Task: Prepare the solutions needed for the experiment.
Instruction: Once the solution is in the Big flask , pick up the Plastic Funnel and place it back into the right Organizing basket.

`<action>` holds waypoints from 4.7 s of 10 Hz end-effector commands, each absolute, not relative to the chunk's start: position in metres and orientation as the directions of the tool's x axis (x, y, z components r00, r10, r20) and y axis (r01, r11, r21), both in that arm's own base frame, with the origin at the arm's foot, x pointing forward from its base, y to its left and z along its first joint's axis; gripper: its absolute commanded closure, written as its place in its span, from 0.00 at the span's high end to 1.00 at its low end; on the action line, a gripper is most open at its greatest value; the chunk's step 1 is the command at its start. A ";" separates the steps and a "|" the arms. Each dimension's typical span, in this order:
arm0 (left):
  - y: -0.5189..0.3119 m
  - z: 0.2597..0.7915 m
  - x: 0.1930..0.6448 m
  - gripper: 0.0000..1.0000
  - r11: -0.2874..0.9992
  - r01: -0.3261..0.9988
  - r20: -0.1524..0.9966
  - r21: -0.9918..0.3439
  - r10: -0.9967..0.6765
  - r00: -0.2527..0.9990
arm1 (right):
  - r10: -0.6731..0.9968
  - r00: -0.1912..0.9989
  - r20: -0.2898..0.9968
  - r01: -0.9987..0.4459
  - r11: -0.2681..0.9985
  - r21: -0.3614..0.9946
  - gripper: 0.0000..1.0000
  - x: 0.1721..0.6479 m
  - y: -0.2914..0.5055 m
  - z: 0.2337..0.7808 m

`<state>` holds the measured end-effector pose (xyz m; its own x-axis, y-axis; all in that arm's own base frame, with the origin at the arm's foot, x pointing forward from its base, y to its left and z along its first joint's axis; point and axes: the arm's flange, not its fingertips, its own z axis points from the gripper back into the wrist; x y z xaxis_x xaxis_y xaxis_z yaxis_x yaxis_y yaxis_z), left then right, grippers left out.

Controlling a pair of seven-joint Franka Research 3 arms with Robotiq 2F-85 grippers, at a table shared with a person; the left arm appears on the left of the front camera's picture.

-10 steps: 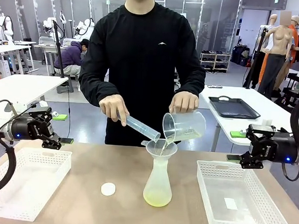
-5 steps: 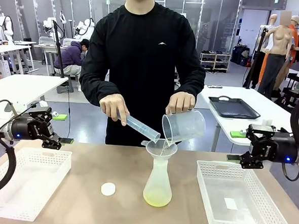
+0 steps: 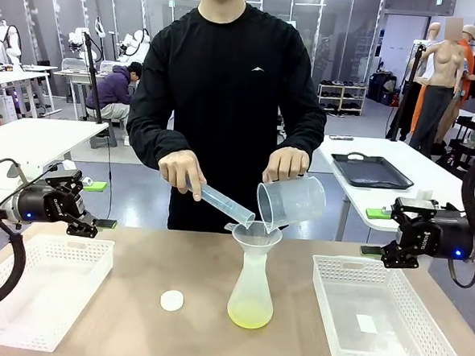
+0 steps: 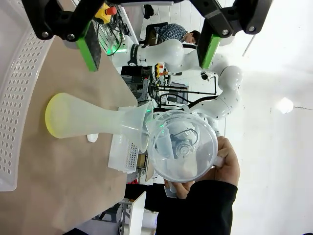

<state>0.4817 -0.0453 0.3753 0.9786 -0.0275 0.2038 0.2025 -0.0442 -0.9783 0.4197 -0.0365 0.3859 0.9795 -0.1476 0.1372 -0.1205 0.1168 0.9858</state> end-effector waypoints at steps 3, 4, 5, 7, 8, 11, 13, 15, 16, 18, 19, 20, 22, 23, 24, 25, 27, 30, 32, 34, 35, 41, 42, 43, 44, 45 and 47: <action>-0.046 0.377 0.480 1.00 -0.056 0.206 0.208 -0.977 -0.032 0.978 | -0.141 0.981 0.130 -0.114 0.120 0.986 1.00 0.420 -0.036 0.386; -0.046 0.377 0.480 1.00 -0.056 0.206 0.208 -0.977 -0.032 0.978 | -0.141 0.981 0.130 -0.114 0.120 0.986 1.00 0.420 -0.036 0.386; -0.046 0.377 0.480 1.00 -0.056 0.206 0.208 -0.977 -0.032 0.978 | -0.141 0.981 0.130 -0.114 0.120 0.986 1.00 0.420 -0.036 0.386; -0.046 0.377 0.480 1.00 -0.056 0.206 0.208 -0.977 -0.032 0.978 | -0.141 0.981 0.130 -0.114 0.120 0.986 1.00 0.420 -0.036 0.386; -0.046 0.377 0.480 1.00 -0.056 0.206 0.208 -0.977 -0.032 0.978 | -0.141 0.981 0.130 -0.114 0.120 0.986 1.00 0.420 -0.036 0.386; -0.046 0.377 0.480 1.00 -0.056 0.206 0.208 -0.977 -0.032 0.978 | -0.141 0.981 0.130 -0.114 0.120 0.986 1.00 0.420 -0.036 0.386; -0.046 0.377 0.480 1.00 -0.056 0.206 0.208 -0.977 -0.032 0.978 | -0.141 0.981 0.130 -0.114 0.120 0.986 1.00 0.420 -0.036 0.386; -0.046 0.377 0.480 1.00 -0.056 0.206 0.208 -0.977 -0.032 0.978 | -0.141 0.981 0.130 -0.114 0.120 0.986 1.00 0.420 -0.036 0.386; -0.046 0.377 0.480 1.00 -0.056 0.206 0.208 -0.977 -0.032 0.978 | -0.141 0.981 0.130 -0.114 0.120 0.986 1.00 0.420 -0.036 0.386; -0.046 0.377 0.480 1.00 -0.056 0.206 0.208 -0.977 -0.032 0.978 | -0.141 0.981 0.130 -0.114 0.120 0.986 1.00 0.420 -0.036 0.386; -0.046 0.377 0.480 1.00 -0.056 0.206 0.208 -0.977 -0.032 0.978 | -0.147 0.980 0.137 -0.120 0.117 0.986 1.00 0.420 -0.036 0.386; -0.046 0.377 0.480 1.00 -0.056 0.206 0.208 -0.977 -0.032 0.978 | -0.170 0.973 0.156 -0.124 0.185 0.975 1.00 0.417 -0.033 0.391; -0.046 0.377 0.480 1.00 -0.056 0.206 0.208 -0.977 -0.032 0.978 | -0.171 0.963 0.208 -0.151 0.295 0.944 1.00 0.405 -0.023 0.406; -0.046 0.377 0.480 1.00 -0.056 0.206 0.208 -0.977 -0.032 0.978 | -0.177 0.955 0.240 -0.163 0.363 0.917 1.00 0.400 -0.020 0.413; -0.046 0.377 0.480 1.00 -0.056 0.206 0.208 -0.977 -0.032 0.978 | -0.157 0.956 0.249 -0.171 0.393 0.903 1.00 0.394 -0.015 0.421; -0.046 0.377 0.480 1.00 -0.056 0.206 0.208 -0.977 -0.032 0.978 | -0.137 0.954 0.266 -0.183 0.434 0.882 1.00 0.390 -0.010 0.431; -0.046 0.377 0.480 1.00 -0.056 0.206 0.208 -0.977 -0.032 0.978 | -0.112 0.952 0.285 -0.194 0.499 0.844 1.00 0.384 0.004 0.454; -0.046 0.377 0.480 1.00 -0.056 0.206 0.208 -0.977 -0.032 0.978 | -0.124 0.954 0.273 -0.131 0.644 0.753 1.00 0.387 0.042 0.491; -0.046 0.377 0.480 1.00 -0.056 0.206 0.208 -0.977 -0.032 0.978 | -0.149 0.949 0.277 -0.100 0.693 0.714 1.00 0.389 0.069 0.509; -0.046 0.377 0.480 1.00 -0.056 0.206 0.208 -0.977 -0.032 0.978 | -0.155 0.951 0.268 -0.074 0.727 0.683 1.00 0.389 0.087 0.516; -0.046 0.377 0.480 1.00 -0.056 0.206 0.208 -0.977 -0.032 0.978 | -0.202 0.942 0.267 -0.029 0.743 0.668 1.00 0.388 0.093 0.518; -0.046 0.377 0.480 1.00 -0.056 0.206 0.208 -0.977 -0.032 0.978 | -0.156 0.946 0.283 -0.099 0.696 0.712 1.00 0.388 0.083 0.517; -0.046 0.377 0.480 1.00 -0.056 0.206 0.208 -0.977 -0.032 0.978 | -0.164 0.949 0.269 -0.075 0.711 0.699 1.00 0.389 0.094 0.516; -0.046 0.377 0.480 1.00 -0.056 0.206 0.208 -0.977 -0.032 0.978 | -0.137 0.957 0.254 -0.079 0.722 0.687 1.00 0.394 0.110 0.517; -0.046 0.377 0.480 1.00 -0.056 0.206 0.208 -0.977 -0.032 0.978 | -0.113 0.960 0.254 -0.087 0.744 0.662 1.00 0.400 0.124 0.518; -0.046 0.377 0.480 1.00 -0.056 0.206 0.208 -0.977 -0.032 0.978 | -0.107 0.964 0.245 -0.078 0.762 0.643 1.00 0.410 0.139 0.520; -0.046 0.377 0.480 1.00 -0.056 0.206 0.208 -0.977 -0.032 0.978 | -0.086 0.973 0.214 -0.063 0.795 0.604 1.00 0.427 0.163 0.524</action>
<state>0.4817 -0.0456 0.3753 0.9786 -0.0279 0.2038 0.2025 -0.0443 -0.9783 0.4105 0.1541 0.5158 0.9672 -0.0694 0.2443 -0.1060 0.7638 0.6367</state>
